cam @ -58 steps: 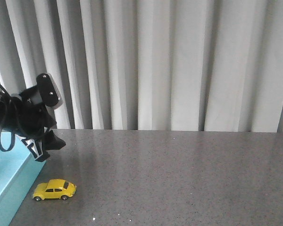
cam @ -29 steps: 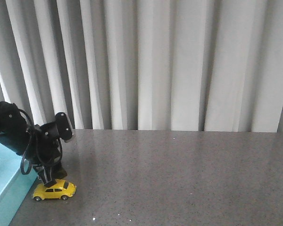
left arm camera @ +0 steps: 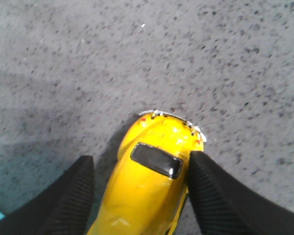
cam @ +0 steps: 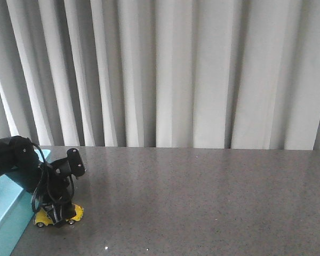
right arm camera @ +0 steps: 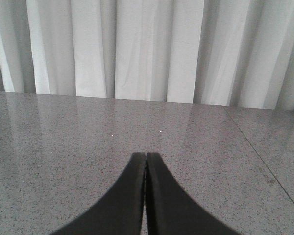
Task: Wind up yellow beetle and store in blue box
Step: 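Lower the left gripper onto the yellow car and grasp it, then lift the car with the left gripper and move it over the blue box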
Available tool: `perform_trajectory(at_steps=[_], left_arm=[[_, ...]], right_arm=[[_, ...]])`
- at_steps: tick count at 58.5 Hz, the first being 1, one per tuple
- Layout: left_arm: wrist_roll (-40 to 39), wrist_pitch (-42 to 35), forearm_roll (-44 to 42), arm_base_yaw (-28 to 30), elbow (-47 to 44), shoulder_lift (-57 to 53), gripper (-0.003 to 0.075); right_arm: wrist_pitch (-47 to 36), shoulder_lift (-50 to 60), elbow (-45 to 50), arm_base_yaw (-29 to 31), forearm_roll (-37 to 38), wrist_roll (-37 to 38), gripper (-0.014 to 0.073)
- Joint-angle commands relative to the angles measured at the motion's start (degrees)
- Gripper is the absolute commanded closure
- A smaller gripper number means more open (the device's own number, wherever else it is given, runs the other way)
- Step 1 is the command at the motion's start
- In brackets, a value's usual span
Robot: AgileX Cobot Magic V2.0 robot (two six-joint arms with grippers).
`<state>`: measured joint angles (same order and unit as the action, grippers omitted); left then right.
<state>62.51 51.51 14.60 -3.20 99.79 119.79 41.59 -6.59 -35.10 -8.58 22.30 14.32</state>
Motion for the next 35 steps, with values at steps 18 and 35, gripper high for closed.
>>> perform_trajectory(at_steps=[18,35], left_arm=[[-0.48,-4.09,3.65,0.86,1.50,-2.30,0.0727],[-0.24,-4.08,11.88,0.77,1.61,-5.34,0.0727]], right_arm=[[-4.39,-1.42,-1.10,0.29,1.39,-0.12,0.0601],[-4.39,-1.42,-1.10,0.29,1.39,-0.12,0.0601]])
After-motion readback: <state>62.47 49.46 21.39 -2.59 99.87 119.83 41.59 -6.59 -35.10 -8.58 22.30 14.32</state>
